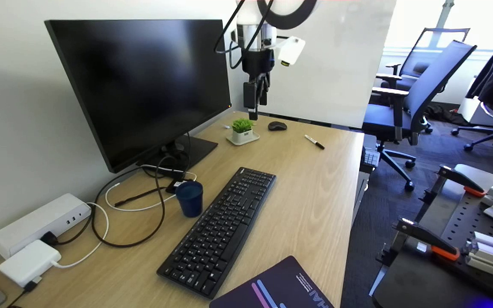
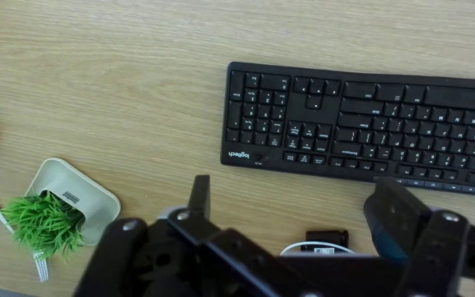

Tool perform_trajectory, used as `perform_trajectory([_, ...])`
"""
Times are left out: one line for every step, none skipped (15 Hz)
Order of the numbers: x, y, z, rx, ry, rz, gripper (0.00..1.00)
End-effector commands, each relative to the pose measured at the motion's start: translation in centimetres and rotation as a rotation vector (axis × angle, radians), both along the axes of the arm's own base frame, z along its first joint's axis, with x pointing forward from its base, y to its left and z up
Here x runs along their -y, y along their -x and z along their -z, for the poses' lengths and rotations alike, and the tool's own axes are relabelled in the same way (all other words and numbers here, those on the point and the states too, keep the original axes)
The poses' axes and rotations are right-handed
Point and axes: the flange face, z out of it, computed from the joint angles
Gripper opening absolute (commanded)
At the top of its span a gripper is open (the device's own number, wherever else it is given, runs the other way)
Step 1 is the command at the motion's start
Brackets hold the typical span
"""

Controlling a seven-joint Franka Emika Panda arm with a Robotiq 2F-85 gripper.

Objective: Move the cup to the right

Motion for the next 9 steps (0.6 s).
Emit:
perform_trajectory([-1.32, -1.50, 0.70, 0.015, 0.005, -0.004, 1.00])
perform_trajectory([-1.70, -1.77, 0.90, 0.016, 0.005, -0.006, 1.00])
perform_trajectory([-2.03, -1.95, 0.93, 0.017, 0.010, -0.013, 1.00])
perform_trajectory([-2.13, -1.91, 0.79, 0.014, 0.016, -0.019, 1.00])
perform_trajectory([-1.99, -1.40, 1.00, 0.004, -0.009, -0.018, 1.00])
perform_trajectory([-2.17, -1.55, 1.00, 0.007, -0.009, -0.020, 1.00])
perform_trajectory([-2.23, -1.60, 1.00, 0.007, -0.009, -0.021, 1.00])
perform_trajectory([-2.20, -1.62, 1.00, 0.007, -0.009, -0.021, 1.00])
perform_trajectory([-2.17, -1.63, 1.00, 0.008, -0.008, -0.020, 1.00])
